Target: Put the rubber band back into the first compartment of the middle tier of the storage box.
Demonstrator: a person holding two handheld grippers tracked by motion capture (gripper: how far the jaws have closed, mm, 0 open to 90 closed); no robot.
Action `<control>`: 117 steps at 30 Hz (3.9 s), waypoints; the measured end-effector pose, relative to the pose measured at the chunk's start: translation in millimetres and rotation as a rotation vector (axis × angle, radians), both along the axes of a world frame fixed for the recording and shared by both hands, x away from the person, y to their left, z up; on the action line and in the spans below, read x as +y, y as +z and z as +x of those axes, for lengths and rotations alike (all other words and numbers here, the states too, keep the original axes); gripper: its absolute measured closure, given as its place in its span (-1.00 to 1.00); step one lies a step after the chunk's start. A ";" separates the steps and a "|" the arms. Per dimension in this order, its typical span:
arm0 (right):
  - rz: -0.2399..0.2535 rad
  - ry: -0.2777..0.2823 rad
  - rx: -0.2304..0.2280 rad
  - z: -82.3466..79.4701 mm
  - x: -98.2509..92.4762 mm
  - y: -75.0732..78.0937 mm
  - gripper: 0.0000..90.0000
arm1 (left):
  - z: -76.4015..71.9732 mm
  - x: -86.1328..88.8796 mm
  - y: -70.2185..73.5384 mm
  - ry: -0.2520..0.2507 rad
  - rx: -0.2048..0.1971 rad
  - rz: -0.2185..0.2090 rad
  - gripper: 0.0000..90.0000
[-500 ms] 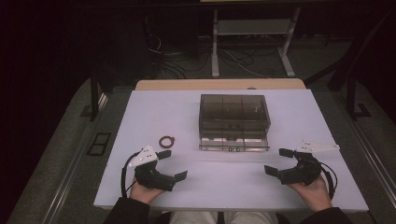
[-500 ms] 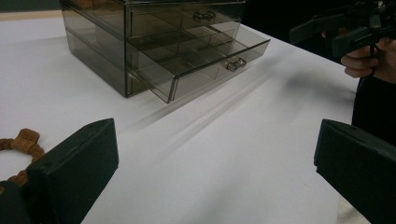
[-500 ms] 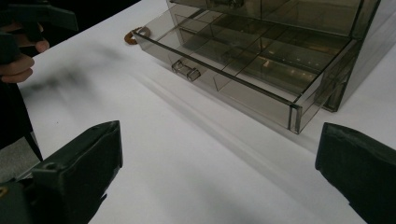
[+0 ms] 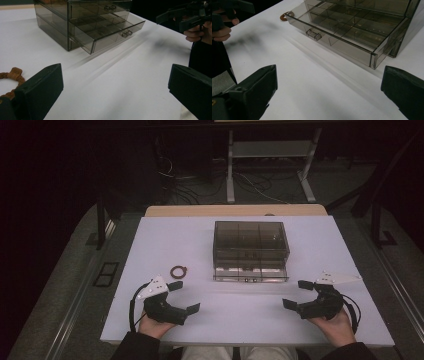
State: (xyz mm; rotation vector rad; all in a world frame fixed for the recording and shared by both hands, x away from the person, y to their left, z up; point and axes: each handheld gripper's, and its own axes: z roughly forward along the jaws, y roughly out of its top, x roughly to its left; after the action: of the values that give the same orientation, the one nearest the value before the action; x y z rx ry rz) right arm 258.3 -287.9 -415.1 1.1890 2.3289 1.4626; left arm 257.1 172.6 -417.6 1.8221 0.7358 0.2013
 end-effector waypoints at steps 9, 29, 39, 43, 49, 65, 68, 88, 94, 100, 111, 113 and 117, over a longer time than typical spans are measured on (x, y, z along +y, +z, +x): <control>-0.006 0.013 0.008 -0.5 0.8 -0.5 -1.00 | -1.0 0.6 0.9 0.007 0.000 0.000 -1.00; -0.011 0.013 0.018 -2.1 -0.6 -1.3 -1.00 | -2.1 3.2 16.3 -0.033 0.012 0.067 -1.00; -0.018 0.014 0.024 -2.0 -0.9 -1.7 -1.00 | 6.1 8.9 24.3 -0.041 0.027 0.090 -1.00; -0.017 0.013 0.022 -2.2 -0.7 -1.9 -1.00 | 9.3 9.6 27.3 -0.048 0.034 0.108 -1.00; -0.018 0.012 0.025 -2.3 -1.2 -1.7 -1.00 | 14.3 11.3 32.1 -0.054 0.039 0.119 -1.00; -0.027 0.023 0.021 -2.5 -0.6 -1.8 -1.00 | 33.3 14.0 44.3 -0.069 0.050 0.159 -1.00; -0.028 0.021 0.021 -2.2 -0.8 -1.8 -1.00 | 37.3 14.6 45.0 -0.069 0.059 0.164 -1.00; -0.037 0.021 0.026 -1.5 -0.4 -2.6 -1.00 | 56.6 16.8 54.2 -0.090 0.070 0.230 -1.00; -0.040 0.021 0.027 -1.6 -0.4 -2.6 -1.00 | 65.2 18.2 56.3 -0.092 0.089 0.234 -1.00; -0.040 0.020 0.028 -1.4 -0.4 -2.8 -1.00 | 72.9 19.3 54.6 -0.097 0.097 0.260 -1.00; -0.042 0.021 0.027 -1.5 -0.6 -2.8 -1.00 | 86.1 22.9 42.3 -0.086 0.113 0.278 -1.00; -0.042 0.022 0.026 -1.5 -0.6 -2.9 -1.00 | 87.5 23.5 40.4 -0.081 0.118 0.277 -1.00; -0.042 0.020 0.027 -1.4 -0.8 -3.0 -1.00 | 90.2 25.1 37.6 -0.075 0.123 0.284 -1.00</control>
State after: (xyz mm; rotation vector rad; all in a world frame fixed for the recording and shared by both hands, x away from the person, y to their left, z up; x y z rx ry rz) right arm 256.9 -288.7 -418.1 1.1850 2.3839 1.4057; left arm 347.4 197.7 -380.0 2.1438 0.7522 0.1505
